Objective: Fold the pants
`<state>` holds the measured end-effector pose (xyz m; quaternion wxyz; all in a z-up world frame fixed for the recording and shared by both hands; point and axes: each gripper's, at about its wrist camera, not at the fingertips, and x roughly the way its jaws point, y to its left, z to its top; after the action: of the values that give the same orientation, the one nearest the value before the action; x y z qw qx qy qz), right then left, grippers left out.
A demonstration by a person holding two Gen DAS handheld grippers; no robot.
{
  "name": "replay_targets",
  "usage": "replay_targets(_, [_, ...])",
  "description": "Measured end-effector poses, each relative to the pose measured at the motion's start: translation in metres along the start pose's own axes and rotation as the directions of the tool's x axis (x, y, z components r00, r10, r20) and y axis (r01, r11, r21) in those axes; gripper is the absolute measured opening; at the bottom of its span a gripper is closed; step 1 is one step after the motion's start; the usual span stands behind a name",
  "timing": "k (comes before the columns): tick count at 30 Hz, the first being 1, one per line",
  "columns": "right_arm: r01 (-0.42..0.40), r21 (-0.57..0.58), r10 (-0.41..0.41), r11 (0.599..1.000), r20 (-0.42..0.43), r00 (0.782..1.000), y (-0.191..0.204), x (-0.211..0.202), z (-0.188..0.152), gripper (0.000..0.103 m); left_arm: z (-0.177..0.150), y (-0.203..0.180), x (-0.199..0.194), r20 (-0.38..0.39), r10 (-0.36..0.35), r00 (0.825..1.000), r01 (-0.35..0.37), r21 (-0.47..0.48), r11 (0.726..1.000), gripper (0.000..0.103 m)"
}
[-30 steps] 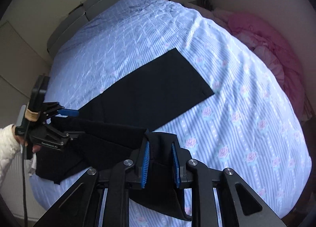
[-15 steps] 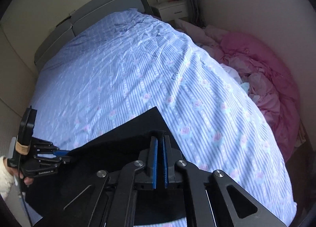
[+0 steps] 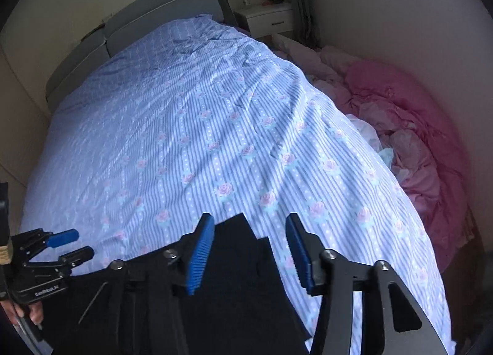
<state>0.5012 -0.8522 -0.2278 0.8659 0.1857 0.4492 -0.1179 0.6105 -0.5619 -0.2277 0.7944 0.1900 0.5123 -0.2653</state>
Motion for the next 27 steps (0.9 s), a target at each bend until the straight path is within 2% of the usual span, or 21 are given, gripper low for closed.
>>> replay_targets(4, [-0.012, 0.066, 0.015, 0.998, -0.052, 0.999, -0.033, -0.023, -0.053, 0.052, -0.04, -0.024, -0.03, 0.026, 0.005, 1.0, -0.004, -0.015, 1.0, 0.068])
replay_targets(6, [-0.009, 0.104, 0.02, 0.995, -0.098, 0.995, -0.05, -0.026, -0.083, 0.052, -0.063, -0.048, -0.024, 0.003, 0.006, 1.0, -0.006, -0.02, 1.0, 0.068])
replay_targets(8, [-0.02, 0.159, 0.042, 0.987, -0.138, 0.99, -0.066, -0.025, -0.11, 0.052, -0.082, -0.068, -0.015, -0.023, -0.027, 0.999, 0.026, -0.045, 0.999, 0.068])
replay_targets(11, [-0.049, 0.26, 0.105, 0.964, -0.205, 0.973, -0.083, -0.011, -0.143, 0.052, -0.108, -0.089, -0.004, -0.068, -0.086, 0.994, 0.079, -0.105, 0.991, 0.068])
replay_targets(14, [-0.067, 0.326, 0.152, 0.943, -0.241, 0.959, -0.089, 0.009, -0.16, 0.052, -0.125, -0.101, -0.002, -0.109, -0.119, 0.987, 0.1, -0.163, 0.982, 0.068])
replay_targets(16, [-0.081, 0.373, 0.195, 0.924, -0.279, 0.94, -0.092, 0.029, -0.167, 0.052, -0.13, -0.105, 0.0, -0.129, -0.129, 0.983, 0.103, -0.186, 0.977, 0.068])
replay_targets(17, [-0.074, 0.385, 0.195, 0.92, -0.286, 0.938, -0.092, 0.035, -0.168, 0.051, -0.131, -0.106, -0.001, -0.136, -0.125, 0.983, 0.098, -0.19, 0.977, 0.068])
replay_targets(18, [-0.074, 0.383, 0.189, 0.921, -0.274, 0.943, -0.092, 0.038, -0.167, 0.042, -0.132, -0.107, -0.001, -0.139, -0.117, 0.983, 0.089, -0.193, 0.977, 0.068])
replay_targets(19, [-0.068, 0.364, 0.174, 0.929, -0.269, 0.947, -0.089, 0.039, -0.164, 0.013, -0.132, -0.105, -0.003, -0.14, -0.112, 0.984, 0.083, -0.195, 0.977, 0.068])
replay_targets(20, [-0.039, 0.33, 0.136, 0.943, -0.277, 0.951, -0.086, 0.038, -0.158, 0.008, -0.13, -0.104, -0.005, -0.139, -0.103, 0.985, 0.075, -0.195, 0.978, 0.068])
replay_targets(24, [0.018, 0.184, 0.015, 0.983, -0.176, 0.984, -0.064, 0.013, -0.118, 0.006, -0.128, -0.101, -0.016, -0.114, -0.083, 0.99, 0.058, -0.208, 0.976, 0.068])
replay_targets(25, [0.018, 0.167, 0.007, 0.986, -0.145, 0.989, -0.06, 0.01, -0.105, 0.006, -0.128, -0.101, -0.018, -0.108, -0.076, 0.991, 0.052, -0.21, 0.976, 0.068])
replay_targets(27, [-0.015, 0.162, 0.04, 0.987, -0.152, 0.988, -0.057, 0.017, -0.085, 0.006, -0.128, -0.102, -0.021, -0.104, -0.066, 0.992, 0.042, -0.219, 0.975, 0.068])
